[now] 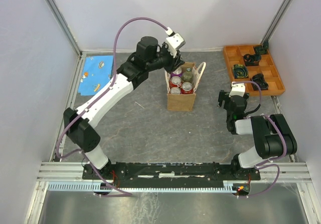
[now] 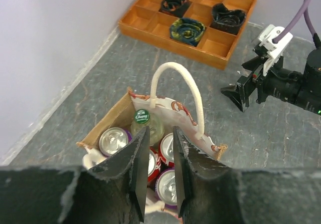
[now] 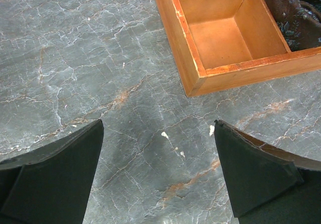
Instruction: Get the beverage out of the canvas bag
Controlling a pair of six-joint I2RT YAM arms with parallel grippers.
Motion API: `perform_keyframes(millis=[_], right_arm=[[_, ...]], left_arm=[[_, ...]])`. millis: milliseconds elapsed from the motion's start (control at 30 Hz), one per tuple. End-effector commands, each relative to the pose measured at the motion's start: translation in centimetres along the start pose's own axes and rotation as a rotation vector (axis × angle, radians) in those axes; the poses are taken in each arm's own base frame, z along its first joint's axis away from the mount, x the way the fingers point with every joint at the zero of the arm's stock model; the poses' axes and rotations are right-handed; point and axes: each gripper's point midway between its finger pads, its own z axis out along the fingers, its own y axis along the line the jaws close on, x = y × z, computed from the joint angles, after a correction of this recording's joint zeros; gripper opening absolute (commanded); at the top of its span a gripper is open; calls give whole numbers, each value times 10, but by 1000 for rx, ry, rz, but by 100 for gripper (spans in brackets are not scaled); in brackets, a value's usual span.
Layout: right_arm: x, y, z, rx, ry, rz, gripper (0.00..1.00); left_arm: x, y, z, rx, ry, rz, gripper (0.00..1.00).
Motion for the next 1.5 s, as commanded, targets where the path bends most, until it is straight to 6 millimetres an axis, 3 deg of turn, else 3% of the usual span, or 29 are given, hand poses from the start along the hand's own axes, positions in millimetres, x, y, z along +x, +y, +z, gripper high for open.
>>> perform_keyframes(millis=[0,167,300,467,733,1100,1200,1467], right_arm=[[-20,-1,3,7,-58,26,99],[-20,-1,3,8,-58,27,99],[-20,-1,3,7,-58,26,99],[-20,-1,3,8,-58,26,99],[-20,-1,3,9,-58,27,99],[-20,-1,3,7,-58,27,99],[-20,-1,3,8,-59,28,99],[-19,-1,3,8,-57,27,99]], left_arm=[[26,-18,26,117,67,-25,32],[59,-20,41,121,151,-50,35],[95,-14,45,77,256,-74,38],[140,-20,40,66,380,-123,41],[194,-30,25,63,528,-146,46],[201,-48,29,90,548,-229,78],[210,-45,30,52,573,-241,100],[225,-34,34,-34,614,-250,99]])
